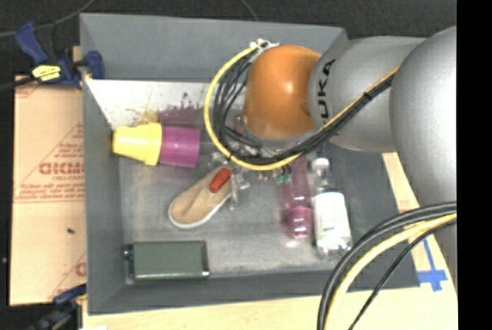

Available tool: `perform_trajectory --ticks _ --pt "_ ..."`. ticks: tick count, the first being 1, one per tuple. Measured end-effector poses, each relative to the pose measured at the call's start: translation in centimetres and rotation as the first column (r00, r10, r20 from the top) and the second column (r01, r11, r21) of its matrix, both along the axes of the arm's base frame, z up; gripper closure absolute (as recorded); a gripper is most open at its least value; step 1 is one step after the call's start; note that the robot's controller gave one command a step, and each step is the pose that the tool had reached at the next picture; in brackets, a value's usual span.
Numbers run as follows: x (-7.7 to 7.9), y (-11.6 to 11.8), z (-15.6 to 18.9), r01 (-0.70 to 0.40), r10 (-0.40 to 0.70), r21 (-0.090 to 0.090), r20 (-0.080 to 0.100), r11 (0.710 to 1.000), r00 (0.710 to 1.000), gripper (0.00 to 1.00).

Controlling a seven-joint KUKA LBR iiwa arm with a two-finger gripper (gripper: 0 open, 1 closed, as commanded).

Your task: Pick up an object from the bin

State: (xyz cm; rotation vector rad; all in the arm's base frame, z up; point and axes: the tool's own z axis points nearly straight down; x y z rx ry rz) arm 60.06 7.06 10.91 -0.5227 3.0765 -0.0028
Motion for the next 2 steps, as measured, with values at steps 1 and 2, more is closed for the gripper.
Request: perform_trajectory --ticks 1,2 --pt "1.6 0.8 -1.0 -0.004 0.004 0.000 -0.002 1.000 1.000 1.00" --pt "-0.2 0.7 -0.5 -0.022 0.022 -0.001 0.002 1.000 1.000 1.00"
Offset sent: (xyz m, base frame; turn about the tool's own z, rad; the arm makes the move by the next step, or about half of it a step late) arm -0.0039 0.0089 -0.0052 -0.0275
